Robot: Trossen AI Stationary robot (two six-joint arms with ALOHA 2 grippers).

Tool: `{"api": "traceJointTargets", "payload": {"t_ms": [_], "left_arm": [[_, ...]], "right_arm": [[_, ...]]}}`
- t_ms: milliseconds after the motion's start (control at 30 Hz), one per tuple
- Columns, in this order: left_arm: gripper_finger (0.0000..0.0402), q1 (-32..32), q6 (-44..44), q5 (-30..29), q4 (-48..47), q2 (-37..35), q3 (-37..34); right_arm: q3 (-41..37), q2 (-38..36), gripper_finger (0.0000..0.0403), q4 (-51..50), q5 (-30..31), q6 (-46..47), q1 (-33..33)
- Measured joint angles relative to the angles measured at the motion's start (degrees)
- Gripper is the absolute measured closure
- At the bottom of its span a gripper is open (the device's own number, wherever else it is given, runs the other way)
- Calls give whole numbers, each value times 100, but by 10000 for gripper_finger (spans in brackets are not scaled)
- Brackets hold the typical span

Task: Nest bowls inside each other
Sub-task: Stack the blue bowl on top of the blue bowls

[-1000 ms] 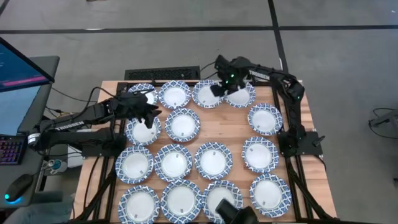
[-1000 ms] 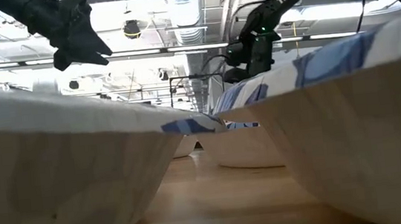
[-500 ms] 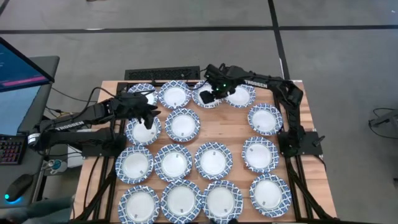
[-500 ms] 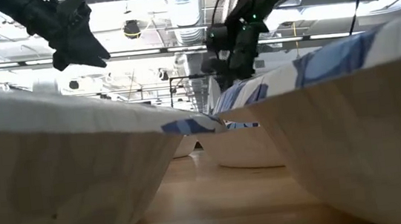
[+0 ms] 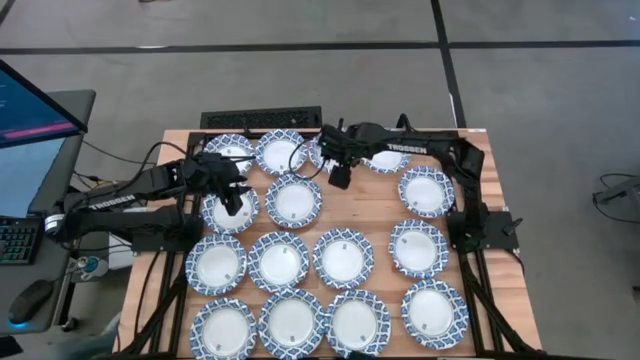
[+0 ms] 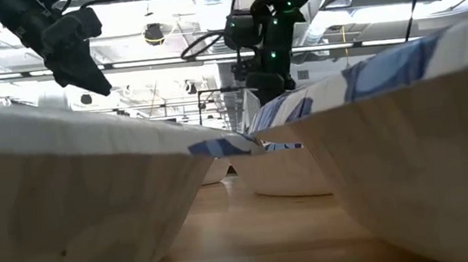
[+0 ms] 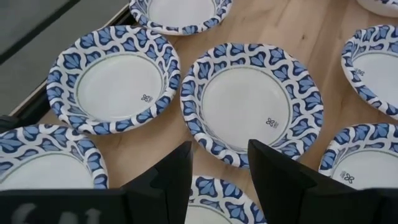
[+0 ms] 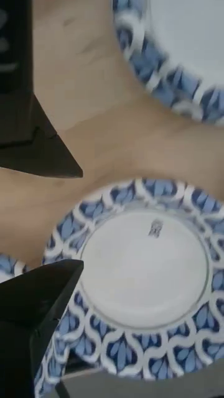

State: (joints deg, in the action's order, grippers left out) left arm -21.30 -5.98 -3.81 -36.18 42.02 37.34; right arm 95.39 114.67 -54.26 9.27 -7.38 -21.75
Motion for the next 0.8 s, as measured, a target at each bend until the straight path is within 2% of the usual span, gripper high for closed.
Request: {"api": "traceJointTargets", "payload": {"t_ms": [300, 667, 800], "left_arm": [[255, 0, -15, -175, -32, 43, 0], [255, -2, 502, -446, 178, 382, 0], [255, -2, 644, -437, 313, 574, 0]], "right_arm": [[-33, 99, 154, -247, -585, -339, -155], [-291, 92, 154, 180, -486, -1915, -29], [-496, 90, 154, 300, -550, -1966, -105]]}}
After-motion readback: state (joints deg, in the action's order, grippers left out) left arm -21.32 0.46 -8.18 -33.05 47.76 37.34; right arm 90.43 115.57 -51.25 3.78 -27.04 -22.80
